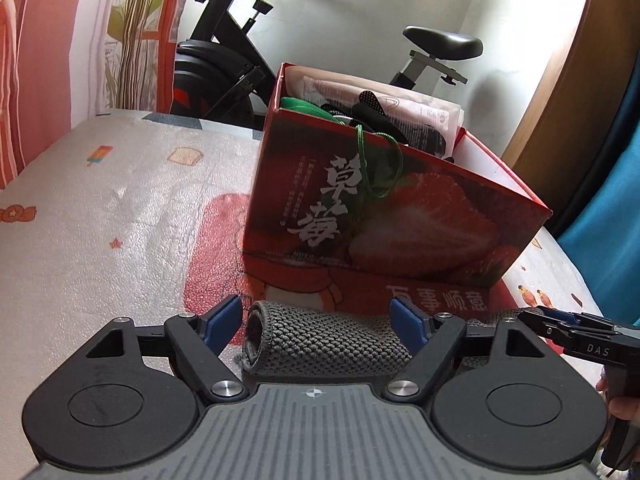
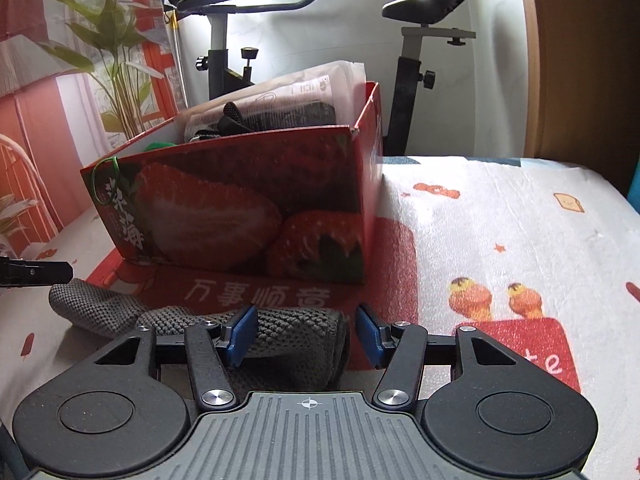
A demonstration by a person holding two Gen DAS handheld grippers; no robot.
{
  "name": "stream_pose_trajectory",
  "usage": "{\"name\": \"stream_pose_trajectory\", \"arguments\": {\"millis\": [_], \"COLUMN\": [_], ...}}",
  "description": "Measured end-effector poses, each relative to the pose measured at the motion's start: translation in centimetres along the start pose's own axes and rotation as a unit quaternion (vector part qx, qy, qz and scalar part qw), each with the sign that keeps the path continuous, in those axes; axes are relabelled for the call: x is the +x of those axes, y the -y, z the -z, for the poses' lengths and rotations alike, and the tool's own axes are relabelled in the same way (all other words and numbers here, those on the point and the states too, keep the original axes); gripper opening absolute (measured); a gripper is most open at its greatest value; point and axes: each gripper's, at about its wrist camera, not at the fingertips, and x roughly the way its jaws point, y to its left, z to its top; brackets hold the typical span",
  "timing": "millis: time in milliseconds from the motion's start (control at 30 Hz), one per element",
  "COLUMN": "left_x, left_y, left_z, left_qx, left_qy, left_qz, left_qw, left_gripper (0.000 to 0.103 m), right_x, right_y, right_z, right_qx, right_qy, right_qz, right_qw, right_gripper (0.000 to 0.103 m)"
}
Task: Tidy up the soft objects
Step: 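Move both open grippers down to the grey knit mesh sleeve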
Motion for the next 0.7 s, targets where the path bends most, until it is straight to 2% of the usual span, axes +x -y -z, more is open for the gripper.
{"name": "stream_pose_trajectory", "arguments": {"millis": [333,533,600,700], "left_x": [2.0,2.7,2.8,2.8], "left_y": [0.2,0.4,0.4,0.1], "left_z": [1.3,1.5,1.6,1.7], "left_qx": [-0.008,0.000,0.001,-0.003], "left_qy": [-0.032,-0.040,-0.042,-0.045], "left_qz": [0.009,0.002,-0.003,-0.012], "left_qw": [0.9994,0.9992,0.9991,0.9989], "left_gripper": [0.082,0.077,0.063,0.048], "right_x": [1.7,2.0,2.0,2.0], "right_y": [-0.3,-0.2,-0.3,-0.6], "right_z": [1.4,1.4,1.5,1.4], "right_qx": [0.006,0.007,0.003,-0.005], "right_qy": [-0.023,-0.023,-0.024,-0.026], "right_qz": [-0.011,-0.012,-0.013,-0.015], "right_qw": [1.000,1.000,1.000,1.000], "right_gripper": [0.055,0.050,0.044,0.034]}}
